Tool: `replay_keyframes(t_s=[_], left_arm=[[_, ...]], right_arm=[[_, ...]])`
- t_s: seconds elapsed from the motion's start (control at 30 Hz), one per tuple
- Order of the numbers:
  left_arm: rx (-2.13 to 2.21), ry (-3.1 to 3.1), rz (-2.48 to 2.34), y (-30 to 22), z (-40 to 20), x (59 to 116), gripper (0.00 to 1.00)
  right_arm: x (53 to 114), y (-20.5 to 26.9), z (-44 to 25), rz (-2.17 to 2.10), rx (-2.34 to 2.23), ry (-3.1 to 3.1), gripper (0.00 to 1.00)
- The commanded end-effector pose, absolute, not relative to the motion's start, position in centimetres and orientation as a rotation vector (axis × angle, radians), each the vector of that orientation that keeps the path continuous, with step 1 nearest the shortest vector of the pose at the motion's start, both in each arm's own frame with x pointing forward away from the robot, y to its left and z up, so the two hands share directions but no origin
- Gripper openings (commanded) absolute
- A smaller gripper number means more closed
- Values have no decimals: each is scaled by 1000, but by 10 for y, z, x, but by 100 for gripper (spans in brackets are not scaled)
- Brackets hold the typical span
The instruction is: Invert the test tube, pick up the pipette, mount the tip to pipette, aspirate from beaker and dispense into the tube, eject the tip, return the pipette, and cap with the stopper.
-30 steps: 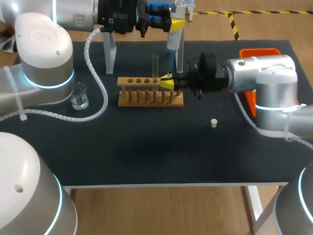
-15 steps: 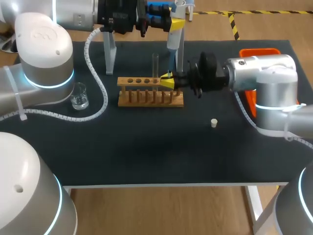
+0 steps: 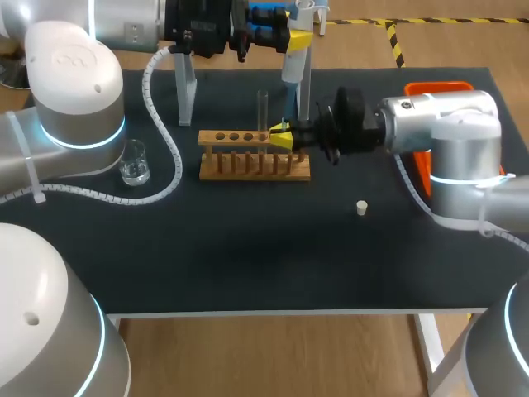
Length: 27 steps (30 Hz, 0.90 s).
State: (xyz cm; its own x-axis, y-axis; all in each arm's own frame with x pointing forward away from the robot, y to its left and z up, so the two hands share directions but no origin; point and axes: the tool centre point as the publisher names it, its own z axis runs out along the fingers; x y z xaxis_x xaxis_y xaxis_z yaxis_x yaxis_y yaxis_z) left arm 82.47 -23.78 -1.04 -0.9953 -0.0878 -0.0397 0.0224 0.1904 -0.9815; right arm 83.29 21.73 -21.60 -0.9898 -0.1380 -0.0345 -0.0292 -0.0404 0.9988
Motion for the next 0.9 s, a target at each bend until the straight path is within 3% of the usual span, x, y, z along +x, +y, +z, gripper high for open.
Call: replay_keyframes(t_s=[0.03,0.9], left_arm=[[-66,2354,-1944,-237,-12,824,0],[-66,2354,-1944,-237,-12,824,0]], right_arm=[[834,217,-214,-2210,187,-2122,0],[834,217,-218,-2255,226,-2127,0]])
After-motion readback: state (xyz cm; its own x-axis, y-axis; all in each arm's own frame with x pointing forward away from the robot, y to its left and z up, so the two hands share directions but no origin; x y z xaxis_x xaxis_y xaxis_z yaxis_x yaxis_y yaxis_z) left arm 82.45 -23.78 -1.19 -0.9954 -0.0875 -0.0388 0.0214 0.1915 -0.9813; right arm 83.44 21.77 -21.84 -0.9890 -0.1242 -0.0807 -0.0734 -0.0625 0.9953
